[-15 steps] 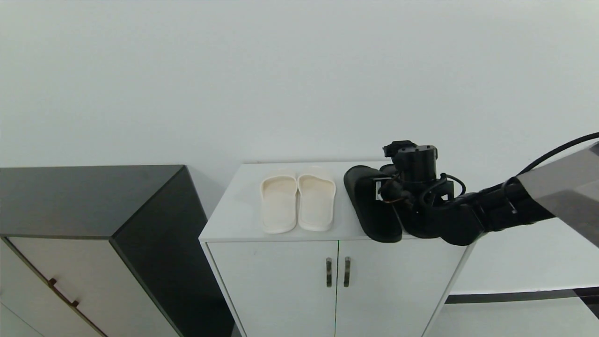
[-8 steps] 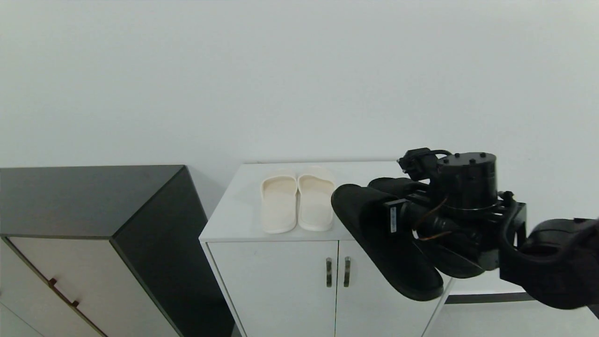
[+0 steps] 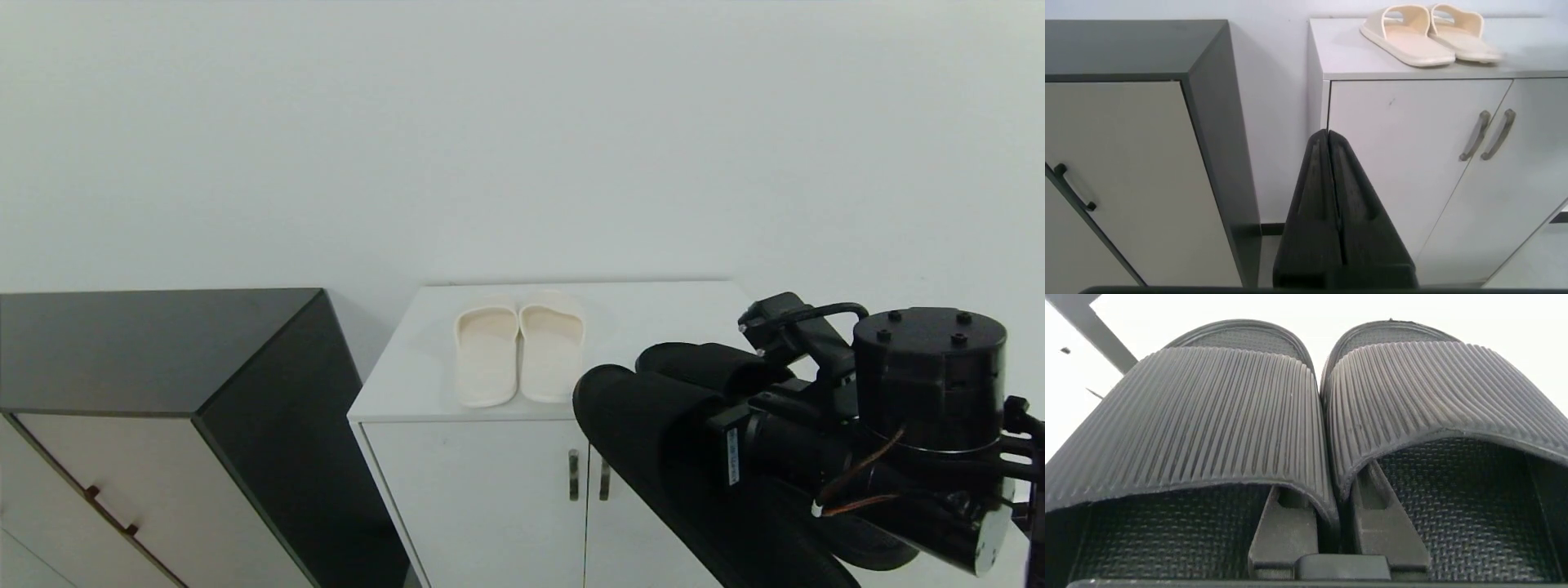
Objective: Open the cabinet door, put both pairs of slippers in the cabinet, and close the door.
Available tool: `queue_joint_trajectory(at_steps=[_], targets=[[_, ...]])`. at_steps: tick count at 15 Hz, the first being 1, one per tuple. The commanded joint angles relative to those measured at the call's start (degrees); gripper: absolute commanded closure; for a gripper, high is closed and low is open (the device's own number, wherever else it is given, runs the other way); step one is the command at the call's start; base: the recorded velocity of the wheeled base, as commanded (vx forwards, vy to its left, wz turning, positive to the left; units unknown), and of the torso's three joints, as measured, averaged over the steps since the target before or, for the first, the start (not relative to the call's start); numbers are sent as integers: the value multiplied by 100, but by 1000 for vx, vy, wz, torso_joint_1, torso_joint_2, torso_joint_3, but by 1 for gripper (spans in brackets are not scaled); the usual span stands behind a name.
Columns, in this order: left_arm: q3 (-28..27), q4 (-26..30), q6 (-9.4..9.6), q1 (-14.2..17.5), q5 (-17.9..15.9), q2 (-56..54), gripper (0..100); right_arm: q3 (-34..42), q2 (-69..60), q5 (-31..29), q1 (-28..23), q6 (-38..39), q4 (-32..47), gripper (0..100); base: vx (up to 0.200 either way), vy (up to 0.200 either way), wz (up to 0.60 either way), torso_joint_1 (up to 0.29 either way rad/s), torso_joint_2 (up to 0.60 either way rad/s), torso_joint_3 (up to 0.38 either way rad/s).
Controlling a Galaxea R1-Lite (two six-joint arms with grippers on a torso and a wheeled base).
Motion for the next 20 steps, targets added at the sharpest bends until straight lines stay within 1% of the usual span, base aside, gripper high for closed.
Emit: queue_joint_trajectory(at_steps=[1,3,6,10,11,15,20], targets=[[1,-2,1,1,-5,-1,100,39,-61,4,79,-1,-3,100,-200,0,0,17,7,2],[1,-2,1,1,4,8,100,75,-61,-5,132,-1,-3,100,-200,0,0,2,0,-2],[1,-2,-8,1,4,-1,100,215,-158,12,237,-18,-47,100,0,0,0,0,0,0],[1,-2,-8,1,4,8,100,373,-272,223,246,-36,-47,100,0,0,0,0,0,0],[1,-2,1,1,4,8,100,444,-281,320,246,-36,-47,100,0,-200,0,-2,-7,2],[1,-2,-8,1,4,8,100,453,-289,329,246,-53,-47,100,0,-200,0,3,2,2],[1,-2,-8,1,4,8,100,496,-289,338,255,-45,-74,100,0,0,0,0,0,0]])
